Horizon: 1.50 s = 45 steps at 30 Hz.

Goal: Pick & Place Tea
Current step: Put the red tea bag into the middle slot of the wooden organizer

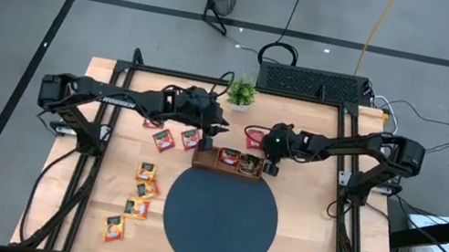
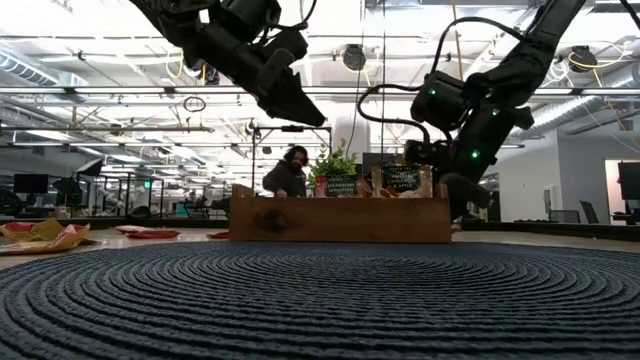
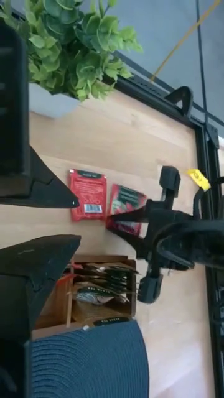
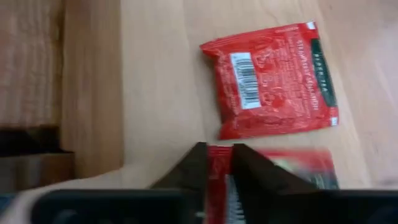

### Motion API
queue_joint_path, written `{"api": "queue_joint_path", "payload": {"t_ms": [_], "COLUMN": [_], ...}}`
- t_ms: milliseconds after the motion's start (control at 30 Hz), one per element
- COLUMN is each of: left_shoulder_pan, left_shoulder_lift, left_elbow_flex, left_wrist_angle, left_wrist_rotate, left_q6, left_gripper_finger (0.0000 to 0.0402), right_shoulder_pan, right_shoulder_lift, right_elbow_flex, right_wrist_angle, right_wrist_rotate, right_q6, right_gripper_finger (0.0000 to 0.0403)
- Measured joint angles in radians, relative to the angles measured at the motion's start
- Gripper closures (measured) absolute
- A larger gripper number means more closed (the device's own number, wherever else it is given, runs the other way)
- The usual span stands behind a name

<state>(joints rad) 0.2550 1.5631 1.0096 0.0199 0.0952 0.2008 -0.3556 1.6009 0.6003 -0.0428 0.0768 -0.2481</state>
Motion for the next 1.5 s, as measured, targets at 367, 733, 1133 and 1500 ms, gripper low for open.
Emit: {"api": "queue_joint_path", "payload": {"t_ms": [367, 733, 1133, 1500], "left_shoulder_pan": [0.000, 0.018, 0.038, 0.029], "left_shoulder_lift": [0.001, 0.008, 0.083, 0.105], "left_elbow_flex": [0.000, 0.007, 0.011, 0.010], "left_wrist_angle": [-0.011, 0.218, 0.254, 0.279], "left_wrist_rotate": [0.000, 0.043, 0.184, 0.198], "left_q6": [-0.028, -0.343, -0.606, -0.656], "left_gripper_finger": [0.0316, 0.0316, 0.0315, 0.0315], "right_shoulder_pan": [0.126, 0.395, 0.508, 0.507], "right_shoulder_lift": [-0.121, -0.230, 0.021, 0.083], "right_elbow_flex": [-0.012, 0.006, 0.063, 0.132], "right_wrist_angle": [-0.059, 0.346, 0.772, 0.772], "right_wrist_rotate": [0.372, 0.606, 0.595, 0.578], "right_q6": [-0.088, -0.499, -0.845, -0.886], "right_gripper_finger": [0.0402, 0.0403, 0.0403, 0.0403]}}
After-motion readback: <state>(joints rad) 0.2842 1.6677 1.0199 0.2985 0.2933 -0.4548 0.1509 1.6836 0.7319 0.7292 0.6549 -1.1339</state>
